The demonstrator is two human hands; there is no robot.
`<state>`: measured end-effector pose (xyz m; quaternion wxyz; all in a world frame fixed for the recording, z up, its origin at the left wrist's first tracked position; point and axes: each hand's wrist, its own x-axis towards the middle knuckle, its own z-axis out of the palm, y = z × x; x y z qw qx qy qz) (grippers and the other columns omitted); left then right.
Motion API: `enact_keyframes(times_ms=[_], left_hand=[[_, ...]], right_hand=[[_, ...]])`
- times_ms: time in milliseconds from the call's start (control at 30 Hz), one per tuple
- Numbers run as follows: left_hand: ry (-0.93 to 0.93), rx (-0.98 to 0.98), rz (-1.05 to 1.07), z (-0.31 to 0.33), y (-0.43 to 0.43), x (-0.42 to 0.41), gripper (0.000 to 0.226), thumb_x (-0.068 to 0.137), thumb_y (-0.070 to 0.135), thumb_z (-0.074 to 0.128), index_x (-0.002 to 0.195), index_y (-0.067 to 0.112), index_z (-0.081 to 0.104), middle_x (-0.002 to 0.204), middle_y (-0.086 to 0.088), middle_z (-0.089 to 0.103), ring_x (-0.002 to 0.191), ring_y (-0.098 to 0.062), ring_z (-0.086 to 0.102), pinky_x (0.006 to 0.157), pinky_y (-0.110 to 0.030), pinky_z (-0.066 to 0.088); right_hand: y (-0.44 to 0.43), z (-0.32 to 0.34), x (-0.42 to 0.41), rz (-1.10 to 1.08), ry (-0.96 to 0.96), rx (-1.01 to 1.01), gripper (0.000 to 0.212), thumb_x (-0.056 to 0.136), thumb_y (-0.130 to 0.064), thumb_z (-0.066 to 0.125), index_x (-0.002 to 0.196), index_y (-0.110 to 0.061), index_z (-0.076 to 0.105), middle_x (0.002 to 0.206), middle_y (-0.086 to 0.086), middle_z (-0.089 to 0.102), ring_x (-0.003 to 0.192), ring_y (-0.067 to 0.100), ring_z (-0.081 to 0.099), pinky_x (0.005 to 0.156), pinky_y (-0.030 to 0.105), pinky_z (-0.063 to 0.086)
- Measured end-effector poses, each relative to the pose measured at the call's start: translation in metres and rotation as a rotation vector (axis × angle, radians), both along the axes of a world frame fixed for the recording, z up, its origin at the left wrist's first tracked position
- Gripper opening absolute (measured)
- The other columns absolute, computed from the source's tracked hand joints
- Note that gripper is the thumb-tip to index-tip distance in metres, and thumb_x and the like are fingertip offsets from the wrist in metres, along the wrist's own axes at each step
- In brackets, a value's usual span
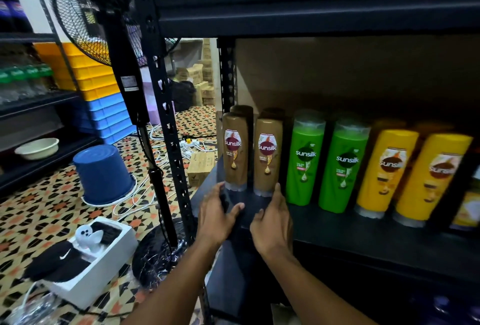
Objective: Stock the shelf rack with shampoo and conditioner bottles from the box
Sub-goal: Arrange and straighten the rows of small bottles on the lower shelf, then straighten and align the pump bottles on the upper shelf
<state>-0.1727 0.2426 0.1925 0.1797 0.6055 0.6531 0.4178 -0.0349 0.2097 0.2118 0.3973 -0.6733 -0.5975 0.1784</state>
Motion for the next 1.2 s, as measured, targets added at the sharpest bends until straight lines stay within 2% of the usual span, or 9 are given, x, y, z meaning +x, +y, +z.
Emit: enact_keyframes(times_ms=[133,267,433,500,700,833,967,1100,1200], left_hand=[[-0.001,0.004,-0.069,0.003,-0.035,0.004,0.063,0.084,0.039,0.08,0.138,0.027,0.052,0.128,-0.001,0.064,0.119,-0.015,0.061,0.101,-0.037,0.054],[0.0,0.048,-0.119,0.024,-0.062,0.013,0.05,0.088,0.033,0.077,0.134,0.028,0.057,0.131,0.007,0.061,0.12,-0.007,0.054,0.096,-0.026,0.046],[-0.062,0.165,-0.179,0.069,-0.094,0.043,0.04,0.087,0.026,0.08,0.124,0.025,0.066,0.119,0.015,0.069,0.113,0.002,0.062,0.099,-0.024,0.05],[-0.092,0.216,-0.231,0.096,-0.106,0.067,0.038,0.087,0.025,0.08,0.122,0.028,0.066,0.116,0.017,0.07,0.111,0.002,0.064,0.096,-0.022,0.052],[-0.129,0.462,-0.416,0.199,-0.143,0.152,0.04,0.088,0.022,0.079,0.125,0.025,0.065,0.117,0.016,0.07,0.113,0.002,0.064,0.099,-0.033,0.054],[-0.141,0.646,-0.527,0.288,-0.167,0.215,0.041,0.087,0.022,0.08,0.125,0.026,0.064,0.116,0.015,0.071,0.111,-0.003,0.066,0.099,-0.033,0.053],[-0.175,0.747,-0.616,0.367,-0.181,0.27,0.039,0.088,0.025,0.079,0.124,0.026,0.064,0.115,0.015,0.071,0.113,-0.004,0.065,0.097,-0.021,0.049],[-0.189,0.749,-0.638,0.42,-0.163,0.333,0.041,0.085,0.028,0.082,0.121,0.028,0.063,0.111,0.015,0.072,0.106,-0.003,0.065,0.09,-0.022,0.05],[-0.163,0.686,-0.656,0.443,-0.128,0.387,0.048,0.081,0.032,0.084,0.123,0.024,0.062,0.114,0.01,0.071,0.107,-0.004,0.064,0.097,-0.031,0.052]], right_hand=[[-0.028,0.003,0.014,0.081,0.04,0.033,0.075,0.092,-0.006,0.057,0.158,-0.015,0.022,0.156,0.006,0.04,0.139,0.022,0.045,0.111,0.029,0.035],[-0.05,0.012,0.041,0.124,0.086,0.115,0.063,0.09,-0.003,0.056,0.146,-0.025,0.037,0.138,-0.003,0.053,0.123,0.011,0.054,0.108,0.032,0.045],[-0.082,0.052,0.091,0.156,0.068,0.246,0.056,0.091,-0.004,0.058,0.137,-0.033,0.044,0.121,-0.013,0.056,0.104,0.0,0.056,0.089,0.034,0.056],[-0.099,0.08,0.117,0.151,0.068,0.319,0.053,0.092,-0.003,0.059,0.134,-0.033,0.047,0.118,-0.016,0.055,0.103,-0.001,0.056,0.084,0.03,0.057],[-0.15,0.183,0.196,0.076,-0.001,0.609,0.049,0.088,0.005,0.058,0.126,-0.026,0.055,0.111,-0.01,0.057,0.102,0.002,0.059,0.078,0.014,0.051],[-0.18,0.269,0.267,-0.011,-0.059,0.843,0.05,0.082,0.01,0.061,0.121,-0.02,0.06,0.11,-0.005,0.061,0.105,0.007,0.062,0.088,0.028,0.053],[-0.193,0.345,0.342,-0.099,-0.076,0.978,0.044,0.083,0.008,0.061,0.118,-0.019,0.06,0.105,-0.003,0.063,0.099,0.009,0.064,0.082,0.031,0.056],[-0.182,0.399,0.414,-0.237,-0.042,0.938,0.039,0.084,0.004,0.06,0.116,-0.019,0.059,0.105,0.001,0.064,0.096,0.01,0.062,0.072,0.008,0.046],[-0.153,0.415,0.469,-0.345,0.041,0.786,0.041,0.085,-0.004,0.062,0.121,-0.022,0.054,0.11,-0.003,0.065,0.102,0.013,0.062,0.085,0.023,0.047]])
